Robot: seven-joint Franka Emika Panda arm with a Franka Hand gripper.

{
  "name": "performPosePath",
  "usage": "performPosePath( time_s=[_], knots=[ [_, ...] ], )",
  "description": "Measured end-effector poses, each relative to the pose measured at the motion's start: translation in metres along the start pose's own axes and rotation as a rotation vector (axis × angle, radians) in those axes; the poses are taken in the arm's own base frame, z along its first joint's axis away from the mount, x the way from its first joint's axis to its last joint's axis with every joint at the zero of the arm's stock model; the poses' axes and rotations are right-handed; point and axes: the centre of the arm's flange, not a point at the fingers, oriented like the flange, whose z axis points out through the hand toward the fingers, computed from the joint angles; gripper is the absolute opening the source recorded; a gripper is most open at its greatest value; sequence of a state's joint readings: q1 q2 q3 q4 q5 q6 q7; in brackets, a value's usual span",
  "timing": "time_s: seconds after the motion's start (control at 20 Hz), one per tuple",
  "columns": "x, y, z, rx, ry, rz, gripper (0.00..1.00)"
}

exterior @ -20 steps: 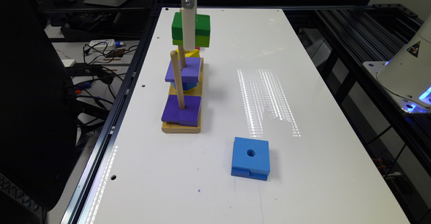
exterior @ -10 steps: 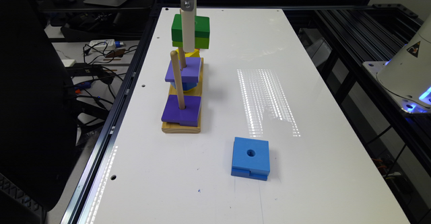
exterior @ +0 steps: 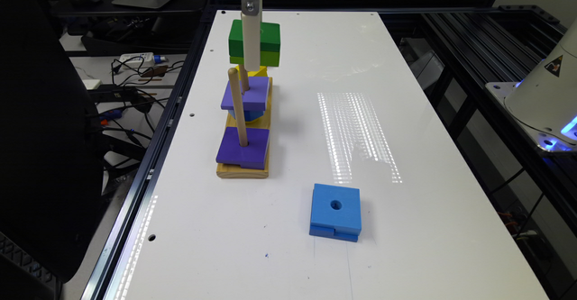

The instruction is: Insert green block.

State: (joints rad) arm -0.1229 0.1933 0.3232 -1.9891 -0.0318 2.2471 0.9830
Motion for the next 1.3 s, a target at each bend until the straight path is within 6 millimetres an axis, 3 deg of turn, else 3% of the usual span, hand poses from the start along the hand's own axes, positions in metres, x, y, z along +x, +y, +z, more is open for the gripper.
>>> performPosePath(
  time_s=[0.2,1.0,1.3],
  knots=[
    [0.002,-0.001,0.008,0.004,-0.003,0.001,0.00],
    [0.002,-0.002,0.006,0.013,0.003,0.001,0.00],
    [0.005,-0.003,0.018,0.014,0.001,-0.001,0.00]
  ],
)
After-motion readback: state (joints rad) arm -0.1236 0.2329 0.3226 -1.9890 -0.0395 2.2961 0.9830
